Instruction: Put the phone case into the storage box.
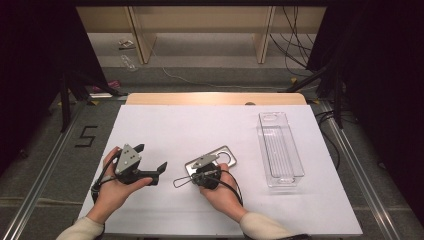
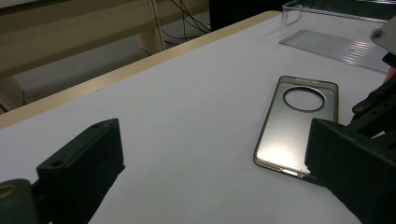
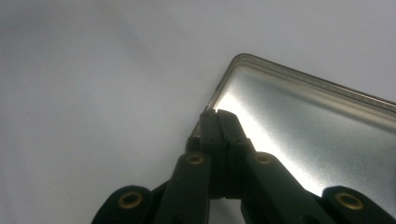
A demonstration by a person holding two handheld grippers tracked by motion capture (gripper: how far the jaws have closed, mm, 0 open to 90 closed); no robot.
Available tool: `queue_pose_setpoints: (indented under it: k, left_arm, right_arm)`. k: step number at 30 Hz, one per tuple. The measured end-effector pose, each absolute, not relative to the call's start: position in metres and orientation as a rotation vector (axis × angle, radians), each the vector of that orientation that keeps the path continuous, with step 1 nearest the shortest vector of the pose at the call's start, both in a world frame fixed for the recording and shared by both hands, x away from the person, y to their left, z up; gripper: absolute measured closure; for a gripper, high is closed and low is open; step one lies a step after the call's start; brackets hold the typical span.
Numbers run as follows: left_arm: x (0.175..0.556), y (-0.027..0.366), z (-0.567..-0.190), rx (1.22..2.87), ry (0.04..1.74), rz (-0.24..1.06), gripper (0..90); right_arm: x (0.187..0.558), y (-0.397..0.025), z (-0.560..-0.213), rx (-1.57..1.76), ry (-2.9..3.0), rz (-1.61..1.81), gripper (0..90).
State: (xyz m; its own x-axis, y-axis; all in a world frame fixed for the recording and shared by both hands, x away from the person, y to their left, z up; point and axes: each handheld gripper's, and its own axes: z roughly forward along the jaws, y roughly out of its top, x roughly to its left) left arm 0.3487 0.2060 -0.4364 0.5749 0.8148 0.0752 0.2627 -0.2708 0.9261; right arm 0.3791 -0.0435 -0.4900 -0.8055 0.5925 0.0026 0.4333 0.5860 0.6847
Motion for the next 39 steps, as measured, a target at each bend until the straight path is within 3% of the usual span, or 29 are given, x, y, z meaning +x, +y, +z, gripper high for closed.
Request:
queue_pose_setpoints:
  k: [39]
  left_arm:
    - [0.349,0.204,-0.437,1.82,0.882,0.688,4.0]
  right_arm:
    - [0.367,-0.082,-0.482,0.858,2.62,0.894,90.0]
